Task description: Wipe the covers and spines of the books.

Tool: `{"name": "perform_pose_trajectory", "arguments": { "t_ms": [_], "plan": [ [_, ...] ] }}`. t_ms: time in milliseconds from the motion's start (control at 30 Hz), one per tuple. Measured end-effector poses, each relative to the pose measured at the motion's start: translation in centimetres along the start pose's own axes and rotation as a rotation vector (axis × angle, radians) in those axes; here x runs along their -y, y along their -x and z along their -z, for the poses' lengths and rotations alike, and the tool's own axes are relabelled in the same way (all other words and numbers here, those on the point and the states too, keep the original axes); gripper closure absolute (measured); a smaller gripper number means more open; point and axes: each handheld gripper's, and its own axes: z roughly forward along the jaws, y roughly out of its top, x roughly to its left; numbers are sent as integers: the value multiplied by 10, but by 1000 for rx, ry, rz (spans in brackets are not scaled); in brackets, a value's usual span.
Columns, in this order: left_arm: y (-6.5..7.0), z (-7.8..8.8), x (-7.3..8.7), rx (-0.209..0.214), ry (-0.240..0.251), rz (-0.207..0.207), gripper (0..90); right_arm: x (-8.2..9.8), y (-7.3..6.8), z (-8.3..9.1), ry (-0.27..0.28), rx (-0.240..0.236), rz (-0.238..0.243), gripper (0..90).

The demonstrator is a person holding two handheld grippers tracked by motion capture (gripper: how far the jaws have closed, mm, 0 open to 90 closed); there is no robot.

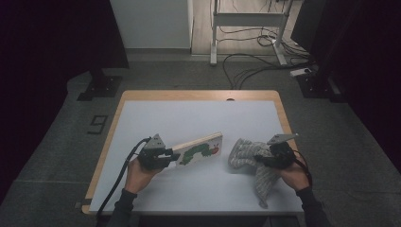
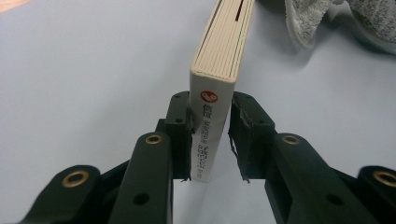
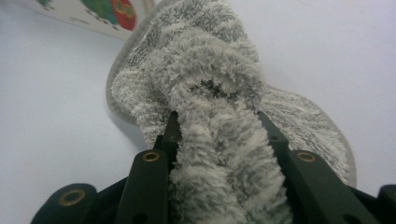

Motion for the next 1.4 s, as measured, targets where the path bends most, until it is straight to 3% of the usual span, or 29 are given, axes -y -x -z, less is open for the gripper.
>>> {"name": "perform_pose_trajectory", "arguments": {
  "t_ms": [667, 1400],
  "plan": [
    [-1, 0, 0, 3, 0, -3, 695, -41, -48, -37, -17, -136, 148, 633],
    [-1, -1, -1, -7, -5, -11, 698, -81, -100, -94, -31, -245, 243, 636]
  ]
}}
